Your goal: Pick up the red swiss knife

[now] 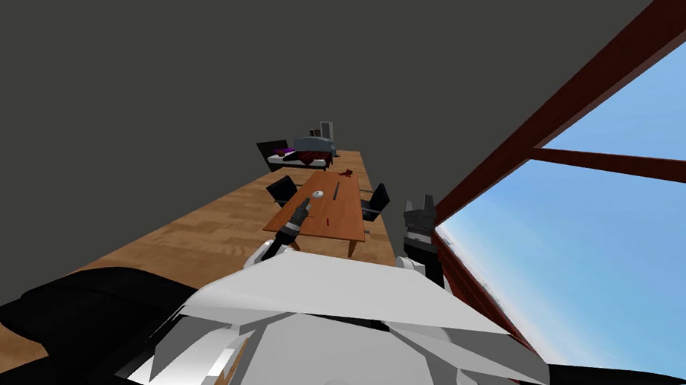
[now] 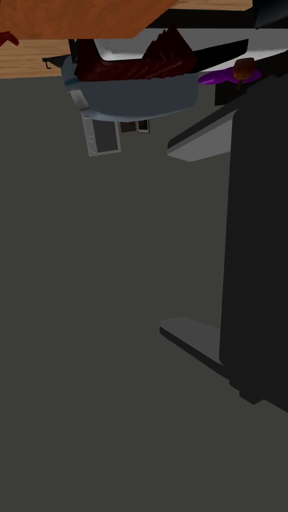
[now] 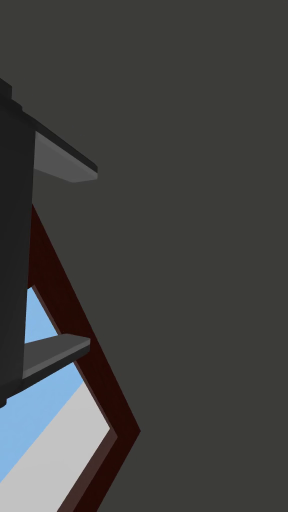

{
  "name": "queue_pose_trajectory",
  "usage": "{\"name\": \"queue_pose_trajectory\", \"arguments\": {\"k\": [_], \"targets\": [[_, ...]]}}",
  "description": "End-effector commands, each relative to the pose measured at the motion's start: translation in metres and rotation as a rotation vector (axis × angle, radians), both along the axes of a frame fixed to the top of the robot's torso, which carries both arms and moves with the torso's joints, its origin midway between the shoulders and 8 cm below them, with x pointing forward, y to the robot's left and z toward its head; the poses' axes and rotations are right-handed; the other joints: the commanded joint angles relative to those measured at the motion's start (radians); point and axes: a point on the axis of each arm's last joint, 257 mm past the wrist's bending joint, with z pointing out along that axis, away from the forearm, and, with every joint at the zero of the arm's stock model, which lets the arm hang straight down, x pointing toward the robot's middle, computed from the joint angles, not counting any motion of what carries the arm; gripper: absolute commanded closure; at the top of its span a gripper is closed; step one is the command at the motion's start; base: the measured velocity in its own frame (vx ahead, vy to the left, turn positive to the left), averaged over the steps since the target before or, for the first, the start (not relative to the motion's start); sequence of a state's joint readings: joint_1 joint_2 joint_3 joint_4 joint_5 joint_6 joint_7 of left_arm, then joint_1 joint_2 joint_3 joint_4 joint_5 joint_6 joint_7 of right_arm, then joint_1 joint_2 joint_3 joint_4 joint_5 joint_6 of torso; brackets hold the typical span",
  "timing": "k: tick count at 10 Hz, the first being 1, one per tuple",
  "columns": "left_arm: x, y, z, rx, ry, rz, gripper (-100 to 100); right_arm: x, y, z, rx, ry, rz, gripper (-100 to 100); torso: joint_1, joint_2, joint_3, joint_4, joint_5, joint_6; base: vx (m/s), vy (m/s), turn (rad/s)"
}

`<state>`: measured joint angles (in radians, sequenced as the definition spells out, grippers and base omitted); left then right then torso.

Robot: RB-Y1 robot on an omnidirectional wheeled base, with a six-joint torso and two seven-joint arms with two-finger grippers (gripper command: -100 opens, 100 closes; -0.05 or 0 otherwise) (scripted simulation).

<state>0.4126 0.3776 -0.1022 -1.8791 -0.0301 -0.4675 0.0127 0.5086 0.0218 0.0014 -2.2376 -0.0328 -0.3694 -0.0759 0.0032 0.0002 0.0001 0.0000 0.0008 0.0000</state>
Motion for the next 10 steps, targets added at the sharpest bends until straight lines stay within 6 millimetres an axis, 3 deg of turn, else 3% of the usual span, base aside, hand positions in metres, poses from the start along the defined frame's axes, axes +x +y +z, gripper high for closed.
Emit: {"name": "queue_pose_trajectory", "arguments": {"k": [1,2,4,5,6,7,10], "targets": [[0.005,-0.001,-0.029,0.044,0.072,-0.018,-100,0.0,0.0,0.0,0.0,0.0,0.0,0,0.0,0.0,0.0,0.0,0.0,0.0,-0.009,0.05,-0.145],[0.005,0.001,-0.036,0.046,0.087,-0.013,-100,0.0,0.0,0.0,0.0,0.0,0.0,0,0.001,0.0,0.0,0.0,0.0,0.0,-0.006,0.038,-0.068],[0.011,0.008,-0.076,0.111,0.187,-0.027,-100,0.0,0.0,0.0,0.0,0.0,0.0,0,-0.001,0.0,0.0,0.0,0.0,0.0,-0.013,0.031,-0.142],[0.011,0.011,-0.083,0.114,0.2,-0.022,-100,0.0,0.0,0.0,0.0,0.0,0.0,0,0.0,0.0,0.0,0.0,0.0,0.0,-0.01,0.03,-0.063],[0.012,0.019,-0.107,0.15,0.259,-0.022,-100,0.0,0.0,0.0,0.0,0.0,0.0,0,-0.001,0.0,0.0,0.0,0.0,0.0,-0.01,0.024,-0.085],[0.012,0.019,-0.107,0.15,0.259,-0.022,-100,0.0,0.0,0.0,0.0,0.0,0.0,0,-0.001,0.0,0.0,0.0,0.0,0.0,-0.01,0.017,-0.063],[0.013,0.037,-0.151,0.224,0.37,-0.016,-100,0.0,0.0,0.0,0.0,0.0,0.0,0,-0.002,0.0,0.0,0.0,0.0,0.0,-0.009,0.009,-0.102]]}}
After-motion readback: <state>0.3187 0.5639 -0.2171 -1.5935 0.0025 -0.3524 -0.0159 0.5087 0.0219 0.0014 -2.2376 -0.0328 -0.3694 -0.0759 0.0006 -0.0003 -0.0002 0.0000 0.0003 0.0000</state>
